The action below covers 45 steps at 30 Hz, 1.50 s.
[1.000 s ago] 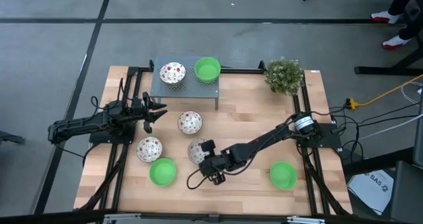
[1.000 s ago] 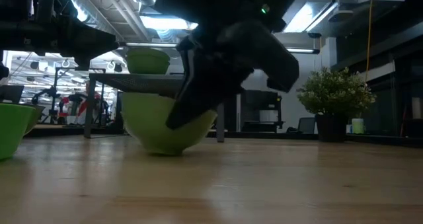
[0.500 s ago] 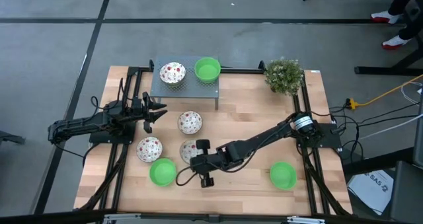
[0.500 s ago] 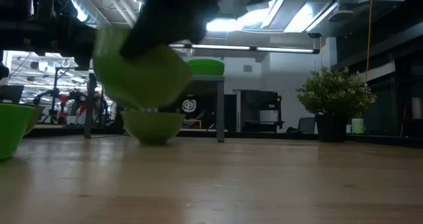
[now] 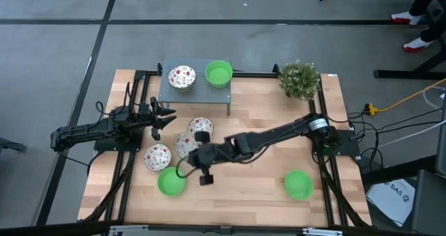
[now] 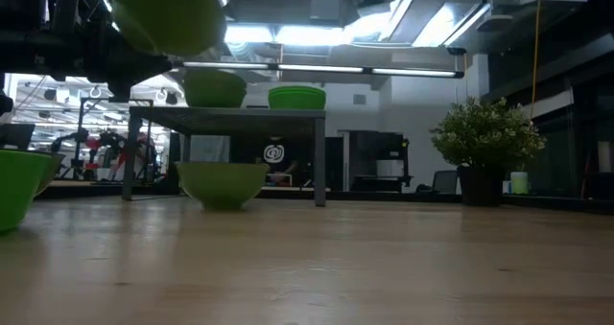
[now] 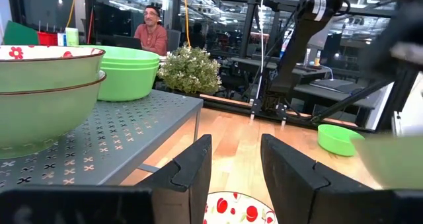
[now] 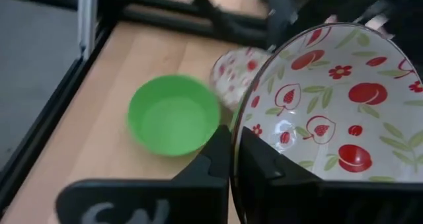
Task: Pick & Place Mini bowls
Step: Stack the white bowl on top of the white bowl on the shelf
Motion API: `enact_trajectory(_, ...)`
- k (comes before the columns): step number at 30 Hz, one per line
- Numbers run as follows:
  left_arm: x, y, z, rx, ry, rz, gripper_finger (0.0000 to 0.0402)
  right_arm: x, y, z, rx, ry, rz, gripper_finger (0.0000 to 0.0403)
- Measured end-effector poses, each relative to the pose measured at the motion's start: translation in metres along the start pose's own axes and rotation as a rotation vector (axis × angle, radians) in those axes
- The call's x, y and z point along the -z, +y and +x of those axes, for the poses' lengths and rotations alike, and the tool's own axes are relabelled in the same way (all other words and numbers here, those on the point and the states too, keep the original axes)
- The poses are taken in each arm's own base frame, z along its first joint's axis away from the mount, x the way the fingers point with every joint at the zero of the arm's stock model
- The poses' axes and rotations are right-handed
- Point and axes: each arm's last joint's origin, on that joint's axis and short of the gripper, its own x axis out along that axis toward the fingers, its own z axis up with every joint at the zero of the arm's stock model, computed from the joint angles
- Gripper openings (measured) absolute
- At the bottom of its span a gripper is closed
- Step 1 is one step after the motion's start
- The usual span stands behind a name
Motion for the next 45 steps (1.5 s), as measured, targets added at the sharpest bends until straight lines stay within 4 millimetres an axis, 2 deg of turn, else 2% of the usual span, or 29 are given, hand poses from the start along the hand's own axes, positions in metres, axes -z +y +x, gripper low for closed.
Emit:
enact_trajectory(11, 0.000, 0.000, 0.000, 0.000, 0.000, 0.000, 0.0125, -0.038, -0.062, -0.016, -0.005, -0.176, -0.007, 0.0013)
enact_trajectory(20, 0.000, 0.000, 0.000, 0.000, 0.000, 0.000, 0.0125, -0.049, -0.108, -0.020, 0.024, -0.315, -0.120, 0.0013)
enact_trajectory(30, 0.000, 0.000, 0.000, 0.000, 0.000, 0.000, 0.0125, -0.050, -0.172, -0.032, 0.180, -0.351, -0.257, 0.0013)
enact_trajectory(36, 0.000, 0.000, 0.000, 0.000, 0.000, 0.000, 0.0125, -0.044, -0.211, -0.040, 0.274, -0.327, -0.317, 0.0014)
enact_trajectory(45, 0.000, 0.000, 0.000, 0.000, 0.000, 0.000, 0.0125, -0.029, -0.253, -0.047, 0.346, -0.271, -0.289, 0.0014)
